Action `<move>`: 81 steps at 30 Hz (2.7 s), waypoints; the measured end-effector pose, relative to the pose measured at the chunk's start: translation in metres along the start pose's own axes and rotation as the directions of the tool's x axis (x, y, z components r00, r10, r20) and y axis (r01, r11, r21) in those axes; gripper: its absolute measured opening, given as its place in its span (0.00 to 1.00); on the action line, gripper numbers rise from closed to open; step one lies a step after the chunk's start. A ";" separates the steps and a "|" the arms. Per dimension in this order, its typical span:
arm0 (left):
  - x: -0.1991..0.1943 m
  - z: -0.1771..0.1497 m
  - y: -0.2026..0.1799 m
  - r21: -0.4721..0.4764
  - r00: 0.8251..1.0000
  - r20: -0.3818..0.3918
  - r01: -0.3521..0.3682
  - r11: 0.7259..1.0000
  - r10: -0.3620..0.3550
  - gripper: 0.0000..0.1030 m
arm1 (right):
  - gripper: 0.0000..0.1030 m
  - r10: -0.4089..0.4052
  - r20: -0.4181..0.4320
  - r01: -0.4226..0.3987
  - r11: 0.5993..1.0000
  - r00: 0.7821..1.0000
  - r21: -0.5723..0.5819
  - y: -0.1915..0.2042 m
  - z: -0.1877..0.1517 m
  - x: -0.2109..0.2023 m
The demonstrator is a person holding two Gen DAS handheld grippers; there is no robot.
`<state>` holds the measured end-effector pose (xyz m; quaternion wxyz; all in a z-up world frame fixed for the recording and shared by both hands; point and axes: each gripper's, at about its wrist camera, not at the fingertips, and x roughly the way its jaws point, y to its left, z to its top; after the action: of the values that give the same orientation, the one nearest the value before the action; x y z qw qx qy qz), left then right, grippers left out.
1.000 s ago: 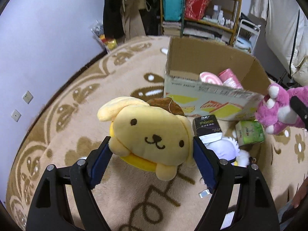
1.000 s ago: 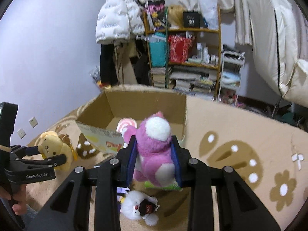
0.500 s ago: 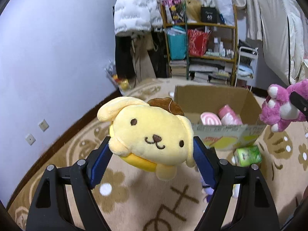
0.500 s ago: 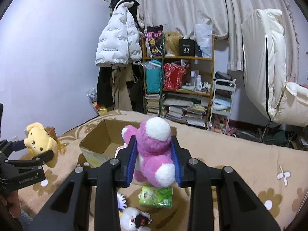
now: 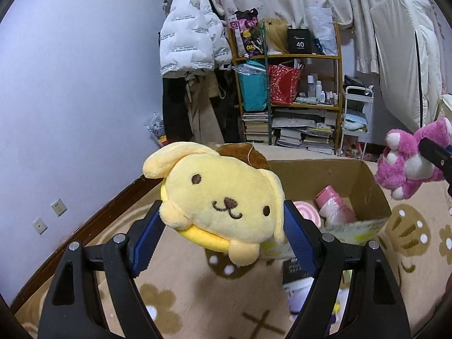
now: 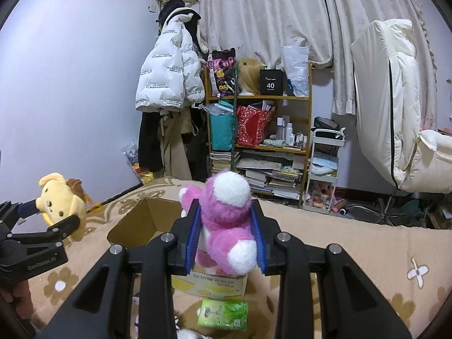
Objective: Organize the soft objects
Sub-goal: 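Lift and carry both plushes over the cardboard box, then open both tools to drop the yellow dog and pink bear into the box, then move left tool toward the black Face tissue pack while right tool nears the green pack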
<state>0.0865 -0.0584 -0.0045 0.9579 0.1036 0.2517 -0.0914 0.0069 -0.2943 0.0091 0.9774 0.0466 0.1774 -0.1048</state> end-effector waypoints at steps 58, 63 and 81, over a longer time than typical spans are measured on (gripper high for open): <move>0.060 0.001 -0.039 0.047 0.962 -0.242 0.142 0.989 -0.126 0.99 | 0.98 0.110 -0.171 -0.115 0.993 0.979 -0.018 0.008 -0.037 0.064; 0.042 -0.004 -0.033 0.041 0.961 -0.248 0.134 0.990 -0.120 0.99 | 1.00 0.102 -0.182 -0.100 0.995 0.978 0.021 0.002 -0.039 0.042; -0.002 -0.026 -0.024 0.075 0.947 -0.301 0.142 0.987 -0.113 0.99 | 1.00 0.065 -0.290 -0.048 0.997 0.955 0.067 -0.014 -0.054 0.002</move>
<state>0.0674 -0.0748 -0.0298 0.8955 0.1454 0.3937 -0.1484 -0.0124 -0.3018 -0.0431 0.9413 0.0957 0.3151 -0.0740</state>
